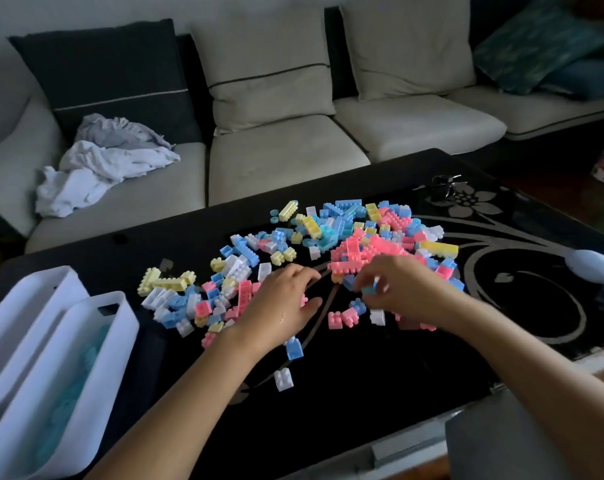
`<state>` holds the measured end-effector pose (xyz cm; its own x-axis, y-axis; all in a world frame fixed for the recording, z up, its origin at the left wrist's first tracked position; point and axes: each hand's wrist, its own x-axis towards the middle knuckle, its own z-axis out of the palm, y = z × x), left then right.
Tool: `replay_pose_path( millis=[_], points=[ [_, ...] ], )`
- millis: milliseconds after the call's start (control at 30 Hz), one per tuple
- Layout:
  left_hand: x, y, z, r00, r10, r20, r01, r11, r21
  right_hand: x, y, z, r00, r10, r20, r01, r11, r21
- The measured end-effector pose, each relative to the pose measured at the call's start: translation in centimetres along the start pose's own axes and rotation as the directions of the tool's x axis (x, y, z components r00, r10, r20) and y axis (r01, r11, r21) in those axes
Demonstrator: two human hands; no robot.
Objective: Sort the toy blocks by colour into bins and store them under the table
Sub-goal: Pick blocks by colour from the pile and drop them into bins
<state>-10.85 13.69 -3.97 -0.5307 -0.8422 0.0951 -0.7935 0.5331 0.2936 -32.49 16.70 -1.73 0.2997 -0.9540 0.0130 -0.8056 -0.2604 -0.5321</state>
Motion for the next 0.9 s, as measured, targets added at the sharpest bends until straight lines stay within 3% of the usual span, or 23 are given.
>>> replay_pose_path(
  millis=[133,267,400,500,633,733,800,900],
  points=[
    [3.8,3.7,1.0,0.995,0.093,-0.02,-0.095,0.989,-0.11,2.0,3.6,-3.5,0.924,0.277,-0.263,-0.179,0.922,0.345],
    [8.2,6.5,3.6,0.99,0.132,0.043,-0.129,0.989,-0.066,2.5,7.0,-3.8,0.792,0.558,-0.249,-0.246,0.664,0.706],
    [10.0,7.0,5.6,0.996,0.031,0.086,-0.038,0.995,0.089,1.6,7.8,-3.1,0.803,0.557,-0.212,-0.201,0.588,0.783],
    [8.4,6.8,5.9,0.991,0.12,0.053,-0.123,0.991,0.058,2.2,7.5,-2.6,0.822,0.517,-0.241,-0.195,0.652,0.733],
    [6.0,5.5,4.6,0.975,0.222,0.006,-0.215,0.951,-0.222,3.3,6.0,-1.5,0.885,0.396,-0.245,-0.176,0.771,0.612],
    [5.8,3.5,2.8,0.987,0.094,-0.127,-0.119,0.971,-0.205,3.5,5.2,-0.7,0.917,0.313,-0.248,-0.182,0.88,0.44],
    [6.1,1.6,1.4,0.984,-0.063,-0.167,0.045,0.993,-0.112,3.4,5.2,-0.3,0.913,0.27,-0.305,-0.206,0.952,0.227],
    [6.5,-1.0,0.6,0.961,-0.278,-0.013,0.278,0.96,0.032,2.9,5.4,0.4,0.892,0.275,-0.359,-0.302,0.953,-0.018]
  ],
)
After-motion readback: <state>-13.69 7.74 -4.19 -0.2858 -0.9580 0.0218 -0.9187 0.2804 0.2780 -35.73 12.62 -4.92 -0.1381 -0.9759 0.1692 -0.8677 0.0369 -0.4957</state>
